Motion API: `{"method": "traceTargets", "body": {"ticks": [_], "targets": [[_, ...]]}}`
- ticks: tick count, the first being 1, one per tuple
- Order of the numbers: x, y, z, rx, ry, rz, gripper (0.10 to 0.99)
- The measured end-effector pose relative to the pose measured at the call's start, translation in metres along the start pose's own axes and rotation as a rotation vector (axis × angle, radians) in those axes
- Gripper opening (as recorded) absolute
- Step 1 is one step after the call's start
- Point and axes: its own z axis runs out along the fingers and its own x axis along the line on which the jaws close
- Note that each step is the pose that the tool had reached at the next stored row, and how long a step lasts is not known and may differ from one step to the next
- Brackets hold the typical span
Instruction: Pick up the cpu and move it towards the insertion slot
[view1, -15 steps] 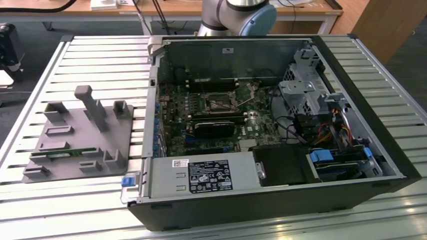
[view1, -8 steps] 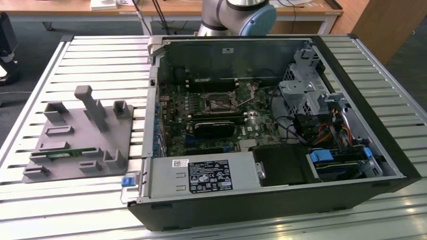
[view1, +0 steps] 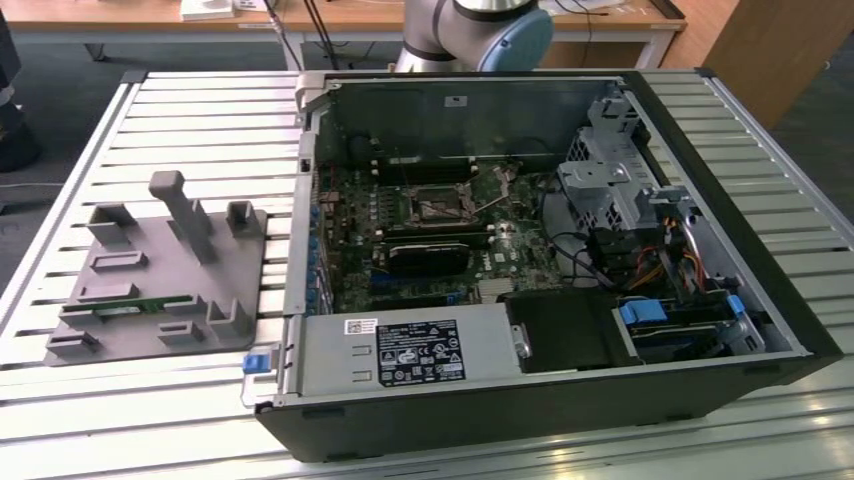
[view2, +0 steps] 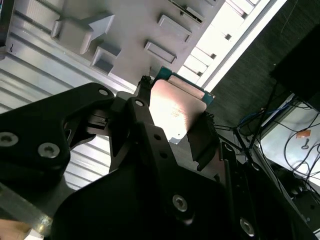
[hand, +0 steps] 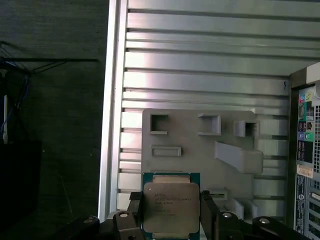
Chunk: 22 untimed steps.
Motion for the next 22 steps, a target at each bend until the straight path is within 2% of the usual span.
{"method": "traceTargets", "body": {"ticks": [8,15,22], "targets": [[-0.0142,-0.0004,-0.0002,0.000,0.0000,0.000,0.541],[-0.0214,-0.0006,-0.0003,0.000,0.0001,0.000,0.541],[-0.0328,-0.0009,-0.0003,0.000,0.0000,0.000,0.541]]}}
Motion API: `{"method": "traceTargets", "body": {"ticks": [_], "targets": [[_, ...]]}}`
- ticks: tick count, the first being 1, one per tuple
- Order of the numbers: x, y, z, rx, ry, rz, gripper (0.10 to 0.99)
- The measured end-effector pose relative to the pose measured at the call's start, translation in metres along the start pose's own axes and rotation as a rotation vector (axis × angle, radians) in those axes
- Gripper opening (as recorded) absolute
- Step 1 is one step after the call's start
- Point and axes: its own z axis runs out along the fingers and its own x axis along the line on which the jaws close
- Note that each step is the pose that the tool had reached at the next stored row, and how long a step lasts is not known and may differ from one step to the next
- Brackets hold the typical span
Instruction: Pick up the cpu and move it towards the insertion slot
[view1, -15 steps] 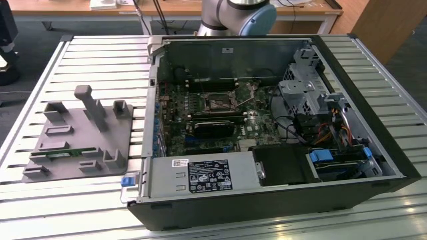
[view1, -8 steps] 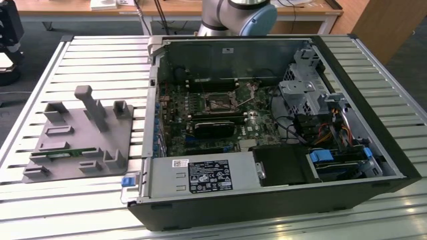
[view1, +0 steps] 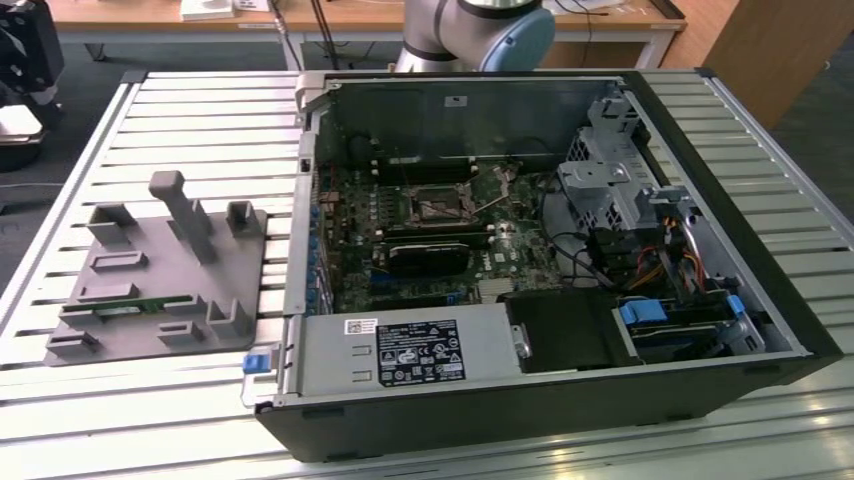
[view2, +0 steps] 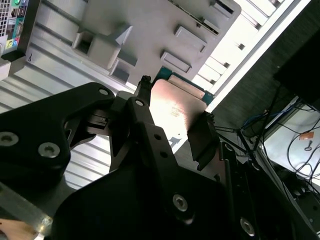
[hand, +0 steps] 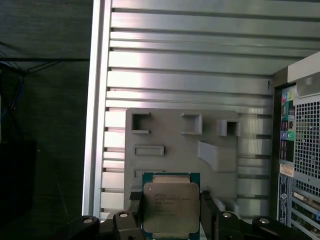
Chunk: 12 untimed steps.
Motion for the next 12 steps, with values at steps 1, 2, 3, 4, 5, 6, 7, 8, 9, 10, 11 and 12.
{"method": "traceTargets", "body": {"ticks": [1,2,3,4,5,6,7,8,9,10,11,12], "targets": [[-0.0014,0.0000,0.0000,0.000,0.0000,0.000,0.541],[-0.0028,-0.0001,0.0000,0.000,0.0000,0.000,0.541],[-0.0042,-0.0001,-0.0001,0.000,0.0001,0.000,0.541],[-0.0053,-0.0002,0.0000,0.000,0.0000,0.000,0.541],[-0.0063,-0.0002,0.0000,0.000,0.0000,0.000,0.541],[-0.0072,-0.0002,-0.0001,0.000,0.0001,0.000,0.541],[-0.0082,-0.0003,0.0000,0.000,0.0000,0.000,0.541],[-0.0092,-0.0003,0.0000,0.000,0.0000,0.000,0.541],[-0.0100,-0.0003,0.0000,0.000,0.0000,0.000,0.541],[-0.0108,-0.0003,0.0000,0.000,0.0000,0.000,0.541],[-0.0116,-0.0003,-0.0001,0.000,0.0001,0.000,0.541],[-0.0124,-0.0004,-0.0001,0.000,0.0000,0.000,0.541]]}}
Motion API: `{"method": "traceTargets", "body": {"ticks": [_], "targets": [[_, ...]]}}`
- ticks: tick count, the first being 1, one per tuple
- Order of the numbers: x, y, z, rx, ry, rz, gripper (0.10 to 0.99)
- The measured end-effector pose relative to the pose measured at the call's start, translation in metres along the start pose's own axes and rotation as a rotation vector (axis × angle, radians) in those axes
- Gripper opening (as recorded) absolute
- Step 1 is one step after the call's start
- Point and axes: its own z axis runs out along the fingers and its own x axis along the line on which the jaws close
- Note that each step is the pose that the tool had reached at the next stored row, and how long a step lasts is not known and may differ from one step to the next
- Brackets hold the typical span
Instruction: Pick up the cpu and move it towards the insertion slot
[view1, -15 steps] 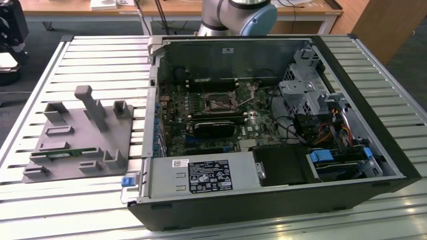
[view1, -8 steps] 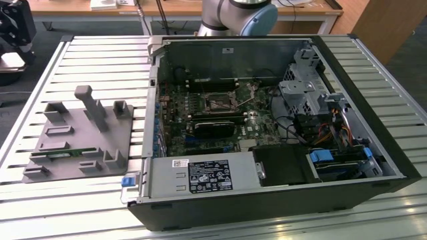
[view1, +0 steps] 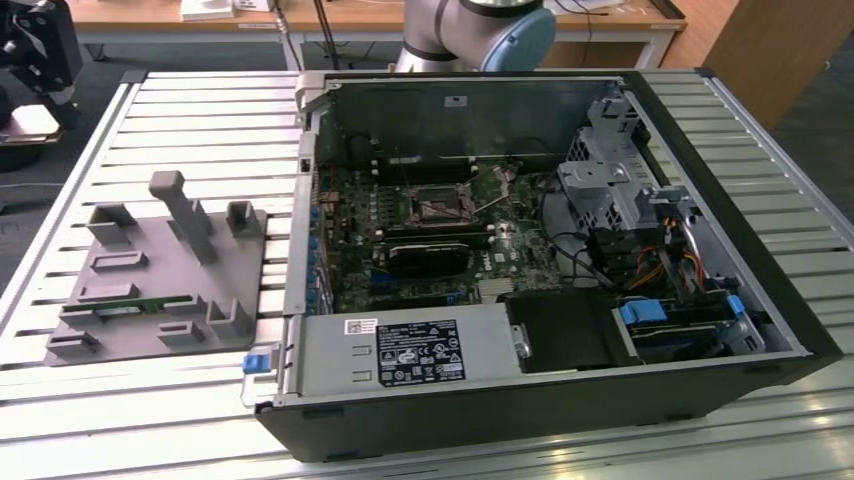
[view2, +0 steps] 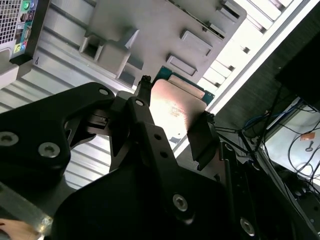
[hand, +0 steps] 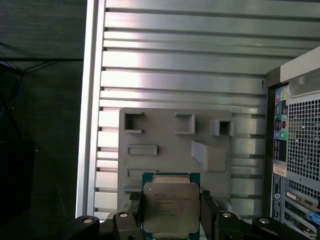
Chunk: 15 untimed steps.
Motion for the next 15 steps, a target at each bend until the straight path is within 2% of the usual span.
{"method": "traceTargets", "body": {"ticks": [15], "targets": [[-0.0133,-0.0004,-0.0001,0.000,0.0001,0.000,0.541]]}}
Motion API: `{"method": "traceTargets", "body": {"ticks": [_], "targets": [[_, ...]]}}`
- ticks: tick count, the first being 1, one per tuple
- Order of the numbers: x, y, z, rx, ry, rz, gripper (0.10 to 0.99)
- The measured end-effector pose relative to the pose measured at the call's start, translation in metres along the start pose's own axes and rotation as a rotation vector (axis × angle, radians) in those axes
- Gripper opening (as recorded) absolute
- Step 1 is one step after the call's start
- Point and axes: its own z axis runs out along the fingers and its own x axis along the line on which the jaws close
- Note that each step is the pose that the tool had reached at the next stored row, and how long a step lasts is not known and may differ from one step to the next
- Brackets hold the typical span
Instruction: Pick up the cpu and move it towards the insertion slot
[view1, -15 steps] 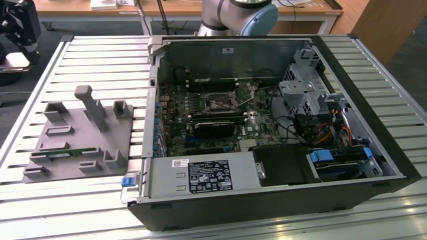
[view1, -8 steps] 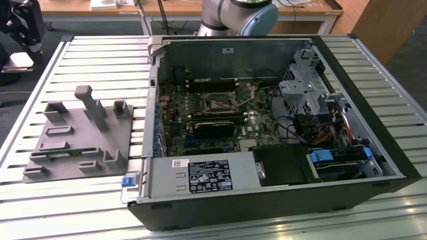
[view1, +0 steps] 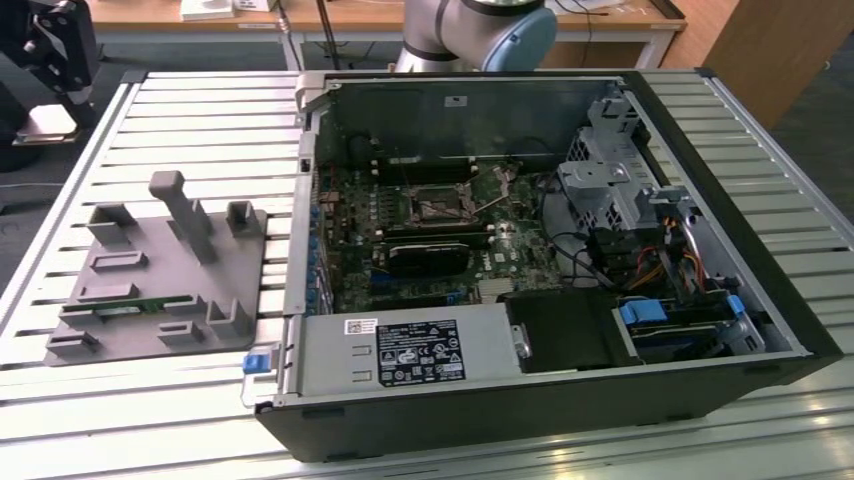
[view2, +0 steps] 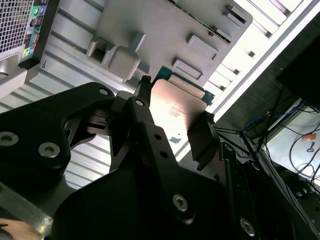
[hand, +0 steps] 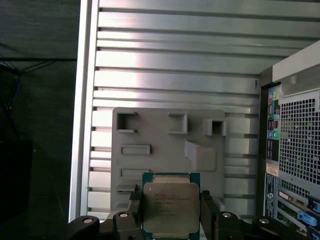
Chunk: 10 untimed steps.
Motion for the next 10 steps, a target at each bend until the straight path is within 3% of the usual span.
{"method": "traceTargets", "body": {"ticks": [10], "targets": [[-0.0095,-0.0003,0.0000,0.000,-0.0001,0.000,0.541]]}}
